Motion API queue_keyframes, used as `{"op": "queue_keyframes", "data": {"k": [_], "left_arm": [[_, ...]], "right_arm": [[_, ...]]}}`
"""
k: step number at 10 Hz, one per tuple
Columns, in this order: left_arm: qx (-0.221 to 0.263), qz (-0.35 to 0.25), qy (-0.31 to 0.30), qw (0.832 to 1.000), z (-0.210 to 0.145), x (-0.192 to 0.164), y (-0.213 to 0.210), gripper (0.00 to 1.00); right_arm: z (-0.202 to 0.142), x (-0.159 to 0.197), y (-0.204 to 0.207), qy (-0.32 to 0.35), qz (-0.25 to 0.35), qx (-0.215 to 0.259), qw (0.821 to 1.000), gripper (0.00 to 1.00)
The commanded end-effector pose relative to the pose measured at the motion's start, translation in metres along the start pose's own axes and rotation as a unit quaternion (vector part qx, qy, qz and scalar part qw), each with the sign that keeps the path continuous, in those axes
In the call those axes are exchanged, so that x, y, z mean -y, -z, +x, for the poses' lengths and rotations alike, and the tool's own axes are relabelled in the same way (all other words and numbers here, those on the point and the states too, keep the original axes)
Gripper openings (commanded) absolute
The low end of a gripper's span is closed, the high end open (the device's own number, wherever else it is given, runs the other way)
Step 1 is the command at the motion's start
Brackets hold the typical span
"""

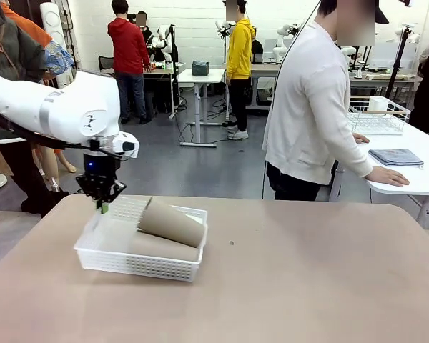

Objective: Clean and organize the cups into the basket.
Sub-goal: Move the Organizing basket back to the left side of the table.

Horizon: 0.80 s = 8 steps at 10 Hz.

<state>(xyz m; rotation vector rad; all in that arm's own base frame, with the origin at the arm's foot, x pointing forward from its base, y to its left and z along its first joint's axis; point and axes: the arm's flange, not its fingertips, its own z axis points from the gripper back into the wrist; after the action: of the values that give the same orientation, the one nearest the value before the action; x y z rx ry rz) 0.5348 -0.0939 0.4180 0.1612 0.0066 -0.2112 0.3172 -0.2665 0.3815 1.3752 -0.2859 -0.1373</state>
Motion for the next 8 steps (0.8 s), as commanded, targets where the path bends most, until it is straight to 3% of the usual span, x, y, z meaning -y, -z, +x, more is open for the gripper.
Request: {"op": "queue_keyframes", "data": {"k": [1, 3, 8], "left_arm": [[0.002, 0.021, 0.005, 1.0, -0.01, -0.022, 0.007, 0.12], [-0.016, -0.003, -0.003, 1.0, -0.017, -0.054, 0.021, 0.12], [0.01, -0.012, -0.039, 0.999, -0.05, -0.121, 0.027, 0.12]], "right_arm": [[-0.002, 0.001, -0.001, -0.001, -0.001, -0.002, 1.0, 1.0], [-0.002, 0.001, -0.001, -0.001, -0.001, -0.002, 1.0, 1.0], [-0.002, 0.001, -0.001, -0.001, -0.001, -0.002, 1.0, 1.0]]}}
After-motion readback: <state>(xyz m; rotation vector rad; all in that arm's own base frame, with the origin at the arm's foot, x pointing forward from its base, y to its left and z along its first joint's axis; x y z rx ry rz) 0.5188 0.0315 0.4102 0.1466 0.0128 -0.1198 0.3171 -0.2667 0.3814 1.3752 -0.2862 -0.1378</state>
